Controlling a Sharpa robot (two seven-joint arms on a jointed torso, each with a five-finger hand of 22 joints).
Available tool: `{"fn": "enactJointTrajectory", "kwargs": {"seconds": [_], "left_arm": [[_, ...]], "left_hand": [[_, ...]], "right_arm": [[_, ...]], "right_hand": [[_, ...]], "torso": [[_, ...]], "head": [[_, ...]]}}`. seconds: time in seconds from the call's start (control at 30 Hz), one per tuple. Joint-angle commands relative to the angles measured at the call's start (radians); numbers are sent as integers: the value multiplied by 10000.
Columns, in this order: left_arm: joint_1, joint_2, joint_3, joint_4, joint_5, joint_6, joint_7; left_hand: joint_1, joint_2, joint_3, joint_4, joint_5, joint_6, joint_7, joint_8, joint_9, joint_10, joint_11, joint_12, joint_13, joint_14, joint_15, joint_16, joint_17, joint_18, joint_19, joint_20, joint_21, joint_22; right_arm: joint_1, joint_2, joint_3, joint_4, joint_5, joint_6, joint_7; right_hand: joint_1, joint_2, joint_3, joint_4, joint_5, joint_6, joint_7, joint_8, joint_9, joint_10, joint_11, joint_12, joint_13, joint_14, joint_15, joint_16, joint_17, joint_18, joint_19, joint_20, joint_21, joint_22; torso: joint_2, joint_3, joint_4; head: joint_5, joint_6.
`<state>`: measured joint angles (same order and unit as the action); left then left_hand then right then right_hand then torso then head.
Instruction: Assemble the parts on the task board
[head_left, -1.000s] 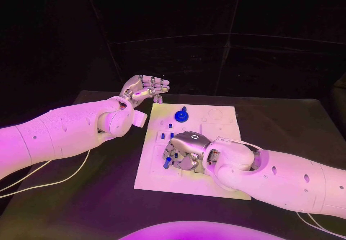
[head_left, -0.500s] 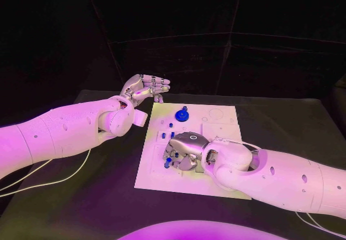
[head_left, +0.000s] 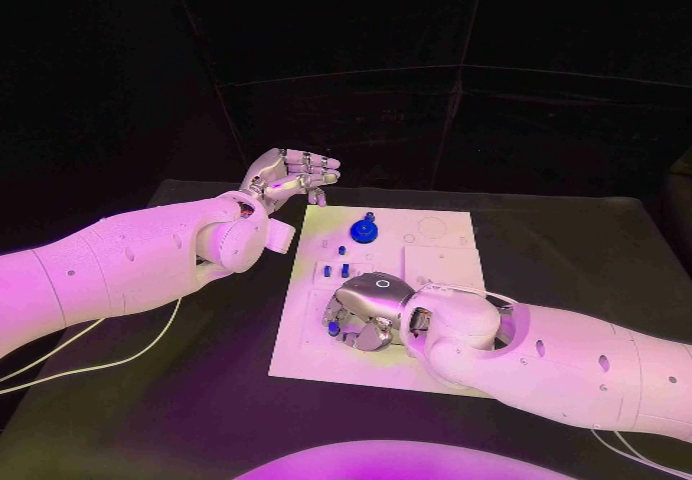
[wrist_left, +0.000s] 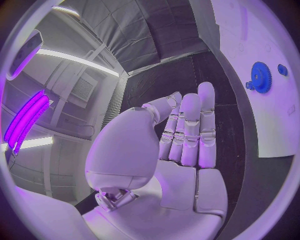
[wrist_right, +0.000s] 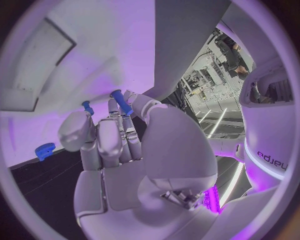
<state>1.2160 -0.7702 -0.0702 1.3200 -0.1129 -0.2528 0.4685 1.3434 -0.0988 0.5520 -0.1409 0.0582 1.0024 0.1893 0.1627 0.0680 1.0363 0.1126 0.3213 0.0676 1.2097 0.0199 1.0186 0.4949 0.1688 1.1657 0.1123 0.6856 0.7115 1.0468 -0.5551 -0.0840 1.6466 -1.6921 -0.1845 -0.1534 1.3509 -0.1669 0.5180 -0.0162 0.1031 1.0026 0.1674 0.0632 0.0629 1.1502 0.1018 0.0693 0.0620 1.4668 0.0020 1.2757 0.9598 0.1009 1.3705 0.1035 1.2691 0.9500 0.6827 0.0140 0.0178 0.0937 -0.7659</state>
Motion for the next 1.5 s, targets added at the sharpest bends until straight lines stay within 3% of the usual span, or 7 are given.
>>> {"fn": "enactJointTrajectory", "kwargs": {"seconds": [0.03,0.57,0.83,1.0,1.17,1.3,1.5], "left_arm": [[19,-2,9,12,13,123,20],[18,-8,8,-1,13,174,-31],[18,-42,4,1,13,178,-48],[17,-77,-2,13,13,183,-63],[17,-98,-7,19,13,173,-76],[17,-125,-10,64,13,147,-82],[16,-169,-14,159,13,152,-85]], "left_hand": [[-22,96,-56,-1,26,31,-2,27,-13,-60,8,43,-14,-57,-21,-56,-9,147,-71,2,-39,-13],[-31,98,-66,1,25,31,-1,27,-13,-64,9,49,-14,-59,-19,-56,-16,146,-75,4,-41,-14],[-31,98,-66,1,25,31,-1,27,-13,-64,9,49,-14,-59,-19,-56,-16,146,-75,4,-41,-14],[-31,98,-66,1,25,31,-1,27,-13,-64,9,49,-14,-59,-19,-56,-16,146,-75,4,-41,-14],[-31,98,-66,1,25,31,-1,27,-13,-64,9,49,-14,-59,-19,-56,-16,146,-75,4,-41,-14],[-31,98,-66,1,25,31,-1,27,-13,-64,9,49,-14,-59,-19,-56,-16,146,-75,4,-41,-14],[-46,93,-81,3,23,28,0,24,-14,-70,11,56,-14,-64,-17,-56,-25,146,-80,6,-45,-15]], "right_arm": [[9,-20,-6,9,74,-131,81],[8,-229,-10,79,688,-1838,685],[60,-1400,27,1006,1217,-2721,1041],[419,-2740,92,1760,3137,-3092,799],[598,-3933,104,2195,4462,-3054,-10],[642,-4549,99,2260,4481,-2708,-875],[563,-5083,83,2395,3886,-2290,-1950]], "right_hand": [[-91,-13,-43,-16,28,-124,9,-29,5,-134,-7,-52,-1,62,59,-29,-19,98,-35,61,-36,-14],[-165,-77,-710,-133,-2,-915,44,-21,15,-1485,93,132,35,-148,137,-469,-780,314,-531,142,-778,-1281],[-125,-66,-1519,-127,80,-1198,23,10,39,-1618,38,518,71,-121,103,-506,-842,319,-504,112,-869,-1382],[-277,138,-1945,134,197,-628,102,232,136,-344,-23,1403,243,-62,59,-444,-724,261,-312,89,-699,-1066],[-739,-174,-2643,467,826,-43,-274,585,225,1406,-486,2676,847,214,-276,232,386,90,153,-194,-26,60],[-1219,-195,-3551,898,1242,118,-578,988,321,2219,-799,4358,2103,343,-552,606,956,-84,507,-519,532,1035],[-1401,365,-5257,2089,1559,-72,-742,1951,610,2356,-941,10703,9379,477,-643,1424,2359,-228,709,-648,1016,1839]], "torso": [[4,4,-3],[1,0,-4],[-29,-2,-19],[-28,-8,-31],[-60,-22,-78],[-78,-27,-171],[-103,-21,-257]], "head": [[1,7],[-25,14],[-75,55],[-254,153],[-519,234],[-642,289],[-747,280]]}}
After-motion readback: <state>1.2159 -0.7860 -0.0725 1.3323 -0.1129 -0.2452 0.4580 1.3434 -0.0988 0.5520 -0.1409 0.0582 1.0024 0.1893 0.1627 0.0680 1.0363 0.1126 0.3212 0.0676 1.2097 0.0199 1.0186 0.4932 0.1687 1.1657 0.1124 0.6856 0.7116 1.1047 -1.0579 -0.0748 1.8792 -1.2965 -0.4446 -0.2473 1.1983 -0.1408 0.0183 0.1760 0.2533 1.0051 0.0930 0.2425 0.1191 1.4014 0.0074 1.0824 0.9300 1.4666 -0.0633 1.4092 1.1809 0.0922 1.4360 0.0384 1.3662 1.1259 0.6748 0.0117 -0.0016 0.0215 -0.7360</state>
